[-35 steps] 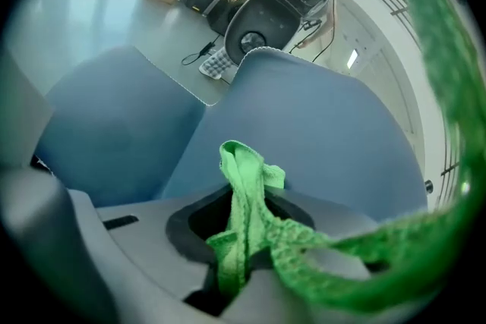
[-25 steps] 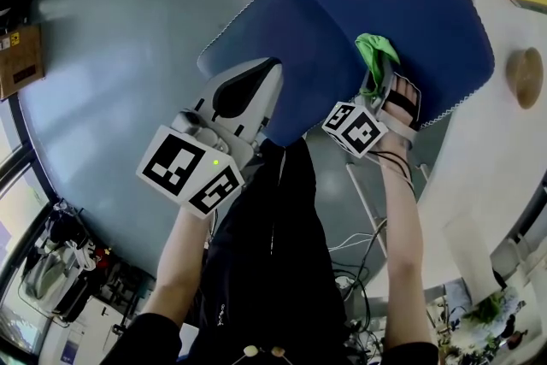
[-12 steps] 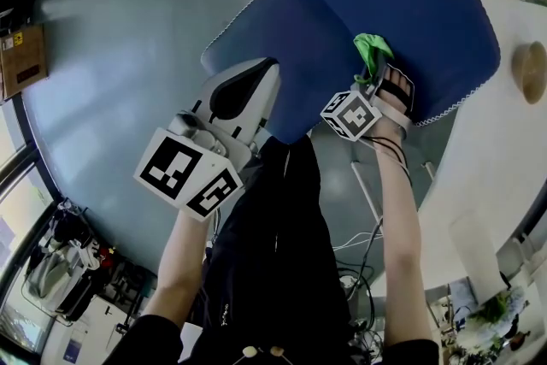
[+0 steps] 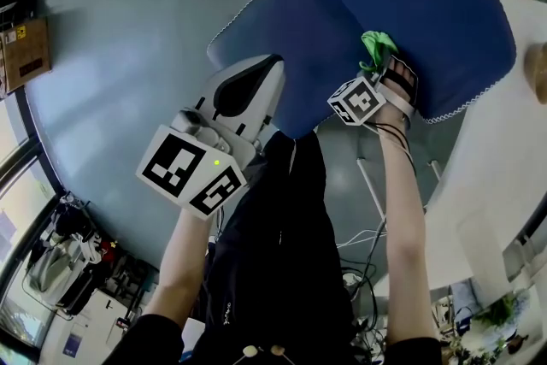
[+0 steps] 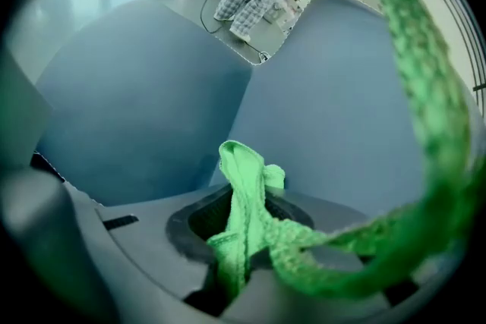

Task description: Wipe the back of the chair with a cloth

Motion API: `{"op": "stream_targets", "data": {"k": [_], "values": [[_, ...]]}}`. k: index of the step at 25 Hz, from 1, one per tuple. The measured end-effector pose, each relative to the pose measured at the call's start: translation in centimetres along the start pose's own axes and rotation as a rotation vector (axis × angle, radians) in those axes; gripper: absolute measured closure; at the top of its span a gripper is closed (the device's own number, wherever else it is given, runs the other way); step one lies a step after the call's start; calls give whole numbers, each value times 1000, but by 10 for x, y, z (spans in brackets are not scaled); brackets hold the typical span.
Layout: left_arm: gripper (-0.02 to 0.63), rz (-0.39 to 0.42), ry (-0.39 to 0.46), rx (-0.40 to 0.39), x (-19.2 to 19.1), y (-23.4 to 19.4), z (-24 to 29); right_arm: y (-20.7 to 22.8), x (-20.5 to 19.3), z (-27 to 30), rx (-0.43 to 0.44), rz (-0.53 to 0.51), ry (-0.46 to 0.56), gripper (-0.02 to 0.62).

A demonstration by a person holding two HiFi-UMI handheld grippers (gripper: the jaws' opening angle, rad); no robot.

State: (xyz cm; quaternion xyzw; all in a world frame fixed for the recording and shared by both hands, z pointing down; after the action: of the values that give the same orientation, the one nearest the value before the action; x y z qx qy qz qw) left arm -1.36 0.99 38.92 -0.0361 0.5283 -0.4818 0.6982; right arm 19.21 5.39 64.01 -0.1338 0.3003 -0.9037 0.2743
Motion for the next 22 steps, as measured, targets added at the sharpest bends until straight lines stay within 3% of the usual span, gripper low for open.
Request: {"op": "stream_targets", "data": {"k": [9, 22], "values": [[604, 16, 6, 2, 2, -6, -9, 8, 11, -14, 29, 121, 10, 549], [604, 49, 51, -12, 22, 7, -21, 70, 33, -111, -38, 396, 238, 549]]}}
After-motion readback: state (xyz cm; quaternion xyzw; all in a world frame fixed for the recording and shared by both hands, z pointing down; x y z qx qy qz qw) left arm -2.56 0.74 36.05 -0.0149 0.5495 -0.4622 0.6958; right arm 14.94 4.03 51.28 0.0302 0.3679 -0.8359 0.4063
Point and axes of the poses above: the fingertips, and each gripper's own axes: z forward along the fingers, y to its right, x out of its top, the point moved 3 cm from there along -z, backward along the fingers, and after that the axes turned 3 degrees about -z, right-handed, at the moved point
